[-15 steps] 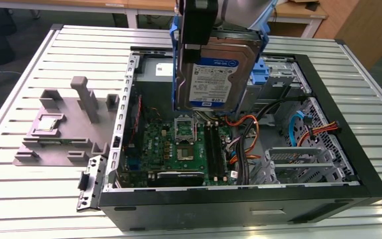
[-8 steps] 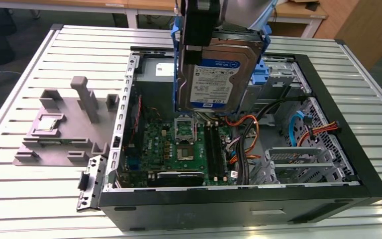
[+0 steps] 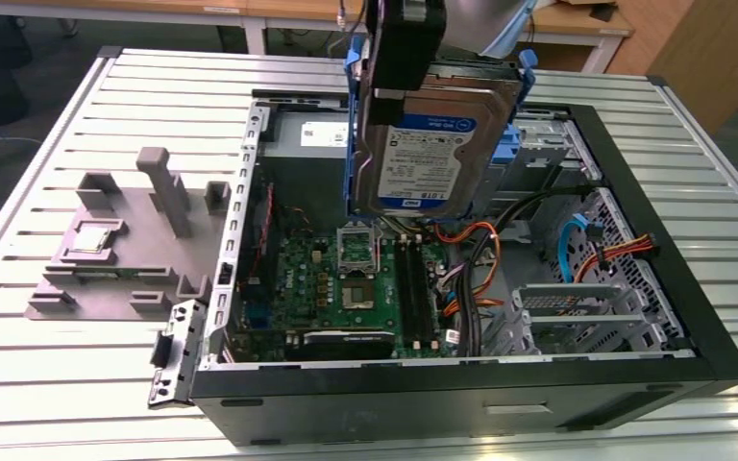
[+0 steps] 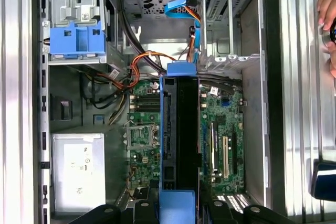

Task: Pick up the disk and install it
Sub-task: 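Insert the disk into the insertion slot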

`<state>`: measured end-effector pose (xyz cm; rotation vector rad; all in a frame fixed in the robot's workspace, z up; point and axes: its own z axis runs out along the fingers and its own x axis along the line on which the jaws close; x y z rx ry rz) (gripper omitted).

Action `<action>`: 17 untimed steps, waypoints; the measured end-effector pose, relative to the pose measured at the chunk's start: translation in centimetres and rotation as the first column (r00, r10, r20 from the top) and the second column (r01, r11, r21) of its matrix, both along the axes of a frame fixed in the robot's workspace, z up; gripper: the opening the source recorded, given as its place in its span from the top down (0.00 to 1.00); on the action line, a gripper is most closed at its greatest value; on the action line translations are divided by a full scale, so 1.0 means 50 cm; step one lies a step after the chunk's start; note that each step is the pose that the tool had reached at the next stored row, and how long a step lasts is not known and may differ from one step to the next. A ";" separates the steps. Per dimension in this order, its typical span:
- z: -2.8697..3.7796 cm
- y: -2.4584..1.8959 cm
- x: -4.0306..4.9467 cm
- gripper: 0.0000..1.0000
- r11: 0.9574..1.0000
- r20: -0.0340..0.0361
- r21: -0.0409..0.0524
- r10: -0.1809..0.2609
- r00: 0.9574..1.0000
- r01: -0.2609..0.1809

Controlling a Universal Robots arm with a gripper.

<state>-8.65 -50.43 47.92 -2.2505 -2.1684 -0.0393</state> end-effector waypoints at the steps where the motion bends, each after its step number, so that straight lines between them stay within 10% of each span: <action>1: 0.000 0.0000 0.001 0.64 1.000 0.000 0.000 0.006 1.000 -0.006; 17: 0.000 -0.0288 0.001 0.64 1.000 0.000 0.000 0.016 1.000 -0.016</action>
